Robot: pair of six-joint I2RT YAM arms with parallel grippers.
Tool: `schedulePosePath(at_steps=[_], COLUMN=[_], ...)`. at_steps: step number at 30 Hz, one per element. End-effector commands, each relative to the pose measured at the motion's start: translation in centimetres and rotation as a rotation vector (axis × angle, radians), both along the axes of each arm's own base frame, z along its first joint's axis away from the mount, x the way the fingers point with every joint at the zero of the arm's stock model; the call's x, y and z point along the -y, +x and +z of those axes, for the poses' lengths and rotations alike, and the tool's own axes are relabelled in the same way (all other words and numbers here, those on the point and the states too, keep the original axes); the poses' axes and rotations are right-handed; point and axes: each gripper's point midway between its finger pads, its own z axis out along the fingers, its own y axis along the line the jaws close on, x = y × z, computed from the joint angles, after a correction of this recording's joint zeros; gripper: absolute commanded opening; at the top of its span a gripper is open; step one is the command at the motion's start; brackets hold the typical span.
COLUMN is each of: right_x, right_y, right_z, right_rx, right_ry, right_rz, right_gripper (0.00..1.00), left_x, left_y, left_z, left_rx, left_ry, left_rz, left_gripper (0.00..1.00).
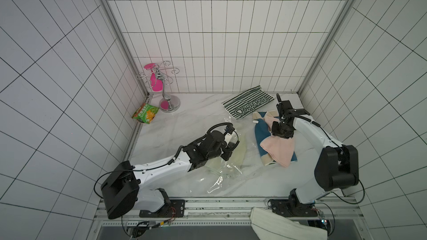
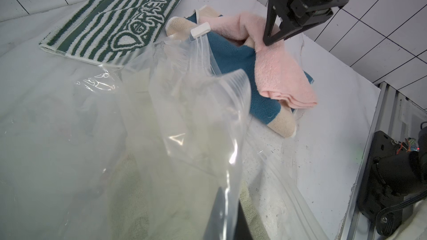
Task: Place the folded towel into the vacuum bag
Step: Adjust the towel at the center of the board, then adjust the towel in the vacuum bag.
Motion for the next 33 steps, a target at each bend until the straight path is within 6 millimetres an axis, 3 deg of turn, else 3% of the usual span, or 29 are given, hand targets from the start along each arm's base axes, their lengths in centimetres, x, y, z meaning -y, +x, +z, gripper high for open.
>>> schedulePosePath(at_steps=[1,4,7,9,14,17,20,24,28,33], right_x=[-0.8,-1.1,-1.9,-3.5,-9.3,-12.6,-15.2,-15.8,-15.8,-17.1], right_y=[-1.0,-1.6,-2.8,-4.3,-8.2,-8.2,-7.1,-6.1,-5.4,-4.3], right_z=[-0.2,2.5,5.3,5.9,3.6,2.4,1.7,-1.8,-4.7,-5.8], right_rx=[-0.017,0.042,0.114,0.136,0.169,0.2,0.206,0.148,0.104,0.104], right_ry=[0.025,0.021,0.037,0.099,0.447,0.63,0.718,0.662,0.619,0.646], right_rz=[0.023,0.024,0.035,0.051,0.041,0.032,0.043,0.031,0.008,0.005], right_gripper=[0.5,0.58,0.57,0.54,0.34,0.29,0.31,0.42,0.45,0.44], left_x=[-0.6,-0.4,0.2,0.4,0.3,0.8,2.0,3.0,2.5,1.9], left_y=[0.1,-0.2,-0.5,-0.4,-0.5,-1.1,-2.3,-3.6,-3.8,-3.5], left_z=[1.2,0.4,0.0,0.0,0.0,0.1,0.9,1.8,2.9,5.2], left_rx=[0.026,-0.005,-0.037,-0.049,-0.07,-0.077,-0.065,-0.052,-0.035,0.016], left_ry=[-0.018,-0.019,-0.033,-0.039,-0.059,-0.072,-0.073,-0.066,-0.078,-0.116], left_rz=[0.014,0.009,-0.008,-0.002,0.022,0.005,-0.044,-0.087,-0.079,-0.064], left_gripper=[0.0,0.0,0.0,0.0,0.0,0.0,0.0,0.0,0.0,0.0])
